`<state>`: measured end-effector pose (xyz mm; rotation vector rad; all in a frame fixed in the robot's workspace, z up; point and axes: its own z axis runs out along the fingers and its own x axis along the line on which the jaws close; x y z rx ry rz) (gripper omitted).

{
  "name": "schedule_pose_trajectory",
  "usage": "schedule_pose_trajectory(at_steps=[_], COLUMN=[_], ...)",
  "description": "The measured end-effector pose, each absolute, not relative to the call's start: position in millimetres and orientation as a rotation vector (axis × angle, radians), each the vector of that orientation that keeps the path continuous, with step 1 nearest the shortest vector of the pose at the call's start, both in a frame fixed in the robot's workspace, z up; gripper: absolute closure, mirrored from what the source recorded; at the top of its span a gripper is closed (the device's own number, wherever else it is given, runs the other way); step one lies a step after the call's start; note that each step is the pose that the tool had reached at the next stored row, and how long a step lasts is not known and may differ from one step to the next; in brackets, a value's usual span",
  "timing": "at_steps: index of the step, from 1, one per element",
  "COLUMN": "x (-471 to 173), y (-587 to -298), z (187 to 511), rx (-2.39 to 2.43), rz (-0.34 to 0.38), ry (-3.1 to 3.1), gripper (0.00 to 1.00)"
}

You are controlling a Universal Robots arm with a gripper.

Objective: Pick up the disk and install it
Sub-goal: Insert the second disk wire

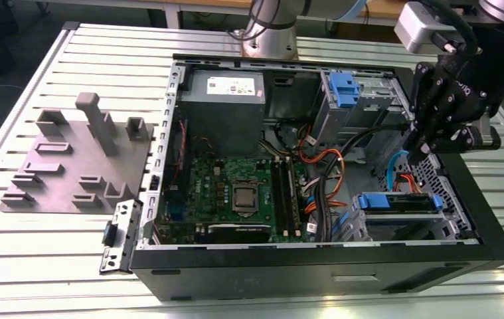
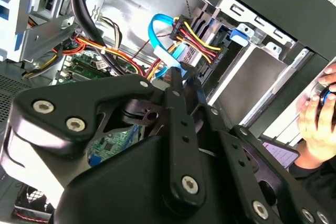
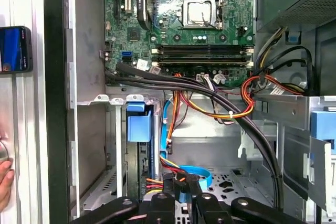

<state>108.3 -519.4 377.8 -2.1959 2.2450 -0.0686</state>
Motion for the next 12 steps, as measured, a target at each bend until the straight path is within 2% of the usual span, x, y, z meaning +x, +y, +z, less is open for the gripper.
schedule_pose_trajectory(at_steps=[12], x=[110], y=[-519], z=[367], rx=[-2.209], rz=[-0.085], ry=[2.258], gripper=[0.76])
